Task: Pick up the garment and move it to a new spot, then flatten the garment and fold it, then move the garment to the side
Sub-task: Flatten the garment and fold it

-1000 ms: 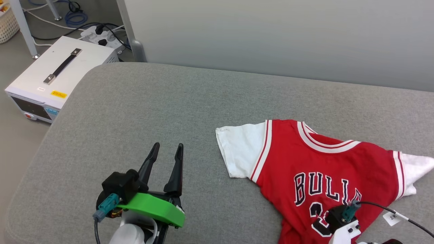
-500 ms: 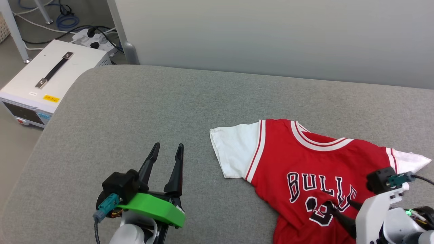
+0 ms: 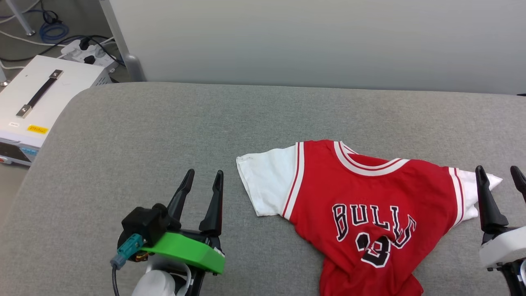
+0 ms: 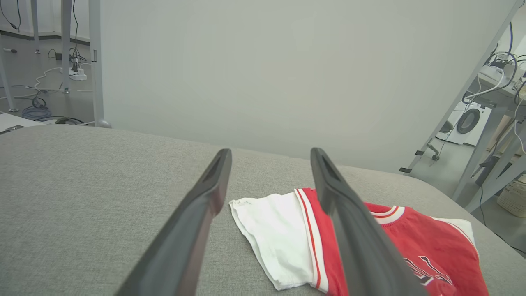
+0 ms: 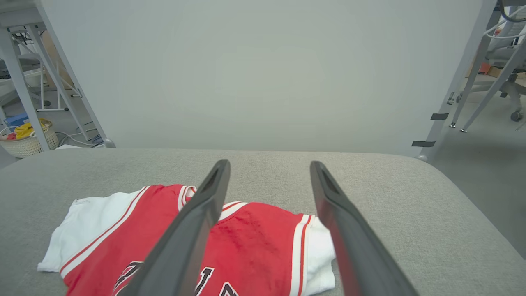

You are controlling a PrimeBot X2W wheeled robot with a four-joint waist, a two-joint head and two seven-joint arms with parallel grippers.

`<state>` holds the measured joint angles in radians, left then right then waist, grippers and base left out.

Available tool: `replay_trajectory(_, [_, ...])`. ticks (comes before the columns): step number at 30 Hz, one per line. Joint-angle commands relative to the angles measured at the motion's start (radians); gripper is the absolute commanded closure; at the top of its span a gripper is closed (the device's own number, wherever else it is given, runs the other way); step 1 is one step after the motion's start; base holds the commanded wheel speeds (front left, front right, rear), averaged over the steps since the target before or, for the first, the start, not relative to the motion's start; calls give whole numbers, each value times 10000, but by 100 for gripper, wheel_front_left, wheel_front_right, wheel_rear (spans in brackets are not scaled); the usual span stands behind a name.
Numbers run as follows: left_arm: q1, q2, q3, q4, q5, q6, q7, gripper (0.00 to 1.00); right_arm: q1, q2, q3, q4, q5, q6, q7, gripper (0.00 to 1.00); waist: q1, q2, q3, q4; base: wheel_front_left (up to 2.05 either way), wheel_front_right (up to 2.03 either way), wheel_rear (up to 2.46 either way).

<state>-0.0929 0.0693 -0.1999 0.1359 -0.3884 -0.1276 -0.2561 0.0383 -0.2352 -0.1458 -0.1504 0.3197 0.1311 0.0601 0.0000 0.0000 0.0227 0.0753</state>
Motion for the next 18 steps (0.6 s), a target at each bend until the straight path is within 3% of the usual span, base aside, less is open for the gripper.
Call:
replay_trajectory(1, [131,18,-35,25,-59,-31,-57,0,87,146,-33,82,-138,-4,-266,0,0,0,47,-92,0,0,0])
replay_trajectory(6, [128,99,-101,93,-90,-31,-57,0,190,533,-56,252,-418,-4,-809,0,0,0,156,-321,0,0,0])
replay_trajectory(12, [-479,610,-545,532,-186,-31,37,0,-57,728,-126,100,-662,-4,-976,0,0,0,578,-810,0,0,0])
replay_trajectory(18, [-2462,1719,-1576,1162,-650,-31,1870,0,-444,845,-123,-232,-809,-4,-1003,0,0,0,1364,-1447,0,0,0])
